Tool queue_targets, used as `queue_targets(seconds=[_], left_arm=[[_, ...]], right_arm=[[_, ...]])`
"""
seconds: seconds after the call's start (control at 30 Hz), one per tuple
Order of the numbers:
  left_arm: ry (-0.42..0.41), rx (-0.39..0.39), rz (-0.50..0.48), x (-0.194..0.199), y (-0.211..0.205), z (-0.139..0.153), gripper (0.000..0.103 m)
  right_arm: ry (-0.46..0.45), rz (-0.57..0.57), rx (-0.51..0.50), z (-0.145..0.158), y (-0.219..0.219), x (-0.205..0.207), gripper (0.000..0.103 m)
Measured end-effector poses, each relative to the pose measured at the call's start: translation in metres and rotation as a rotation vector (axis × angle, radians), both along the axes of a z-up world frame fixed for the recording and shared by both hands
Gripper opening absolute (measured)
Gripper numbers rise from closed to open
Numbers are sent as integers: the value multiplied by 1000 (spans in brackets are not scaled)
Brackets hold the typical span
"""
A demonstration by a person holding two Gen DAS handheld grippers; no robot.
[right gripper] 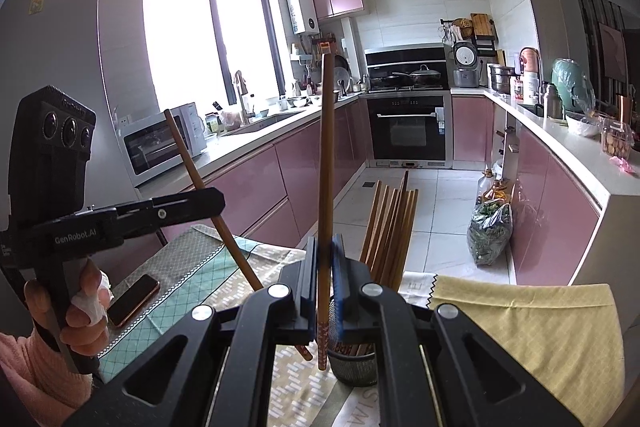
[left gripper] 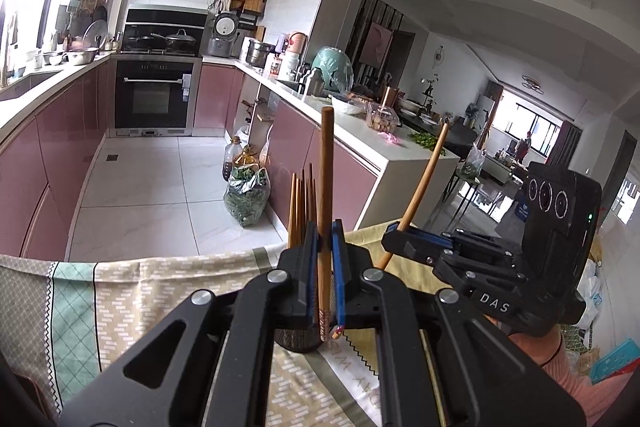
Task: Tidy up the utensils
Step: 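Insert the chopstick into the cup and open the left gripper while the right gripper releases its chopstick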
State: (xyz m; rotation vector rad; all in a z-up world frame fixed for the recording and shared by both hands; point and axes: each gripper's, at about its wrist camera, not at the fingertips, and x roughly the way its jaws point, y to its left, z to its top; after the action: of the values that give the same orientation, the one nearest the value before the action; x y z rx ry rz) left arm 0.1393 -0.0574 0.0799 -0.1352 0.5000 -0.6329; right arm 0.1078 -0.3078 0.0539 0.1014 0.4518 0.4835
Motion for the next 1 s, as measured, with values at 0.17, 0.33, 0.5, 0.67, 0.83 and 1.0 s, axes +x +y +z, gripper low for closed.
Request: queue_targets(seconds=[0.17, 0.33, 0.5, 0.67, 0.83, 1.0], left_arm=[[-30, -9, 7, 2, -2, 13, 7], [-38, 3, 26, 8, -6, 15, 7], [-23, 21, 38, 14, -10, 8, 7], [2, 39, 43, 29, -17, -1, 7], [26, 50, 41, 40, -22, -9, 7], [41, 58, 36, 45, -26, -16, 7]], right_arm=[[-20, -7, 3, 7, -2, 4, 6], [-32, -25, 0, 9, -5, 9, 6], [-24, -38, -4, 6, -3, 15, 6], [-11, -46, -10, 1, 1, 17, 6], [-2, -54, -26, -3, 6, 19, 6], [8, -61, -36, -6, 9, 25, 6]])
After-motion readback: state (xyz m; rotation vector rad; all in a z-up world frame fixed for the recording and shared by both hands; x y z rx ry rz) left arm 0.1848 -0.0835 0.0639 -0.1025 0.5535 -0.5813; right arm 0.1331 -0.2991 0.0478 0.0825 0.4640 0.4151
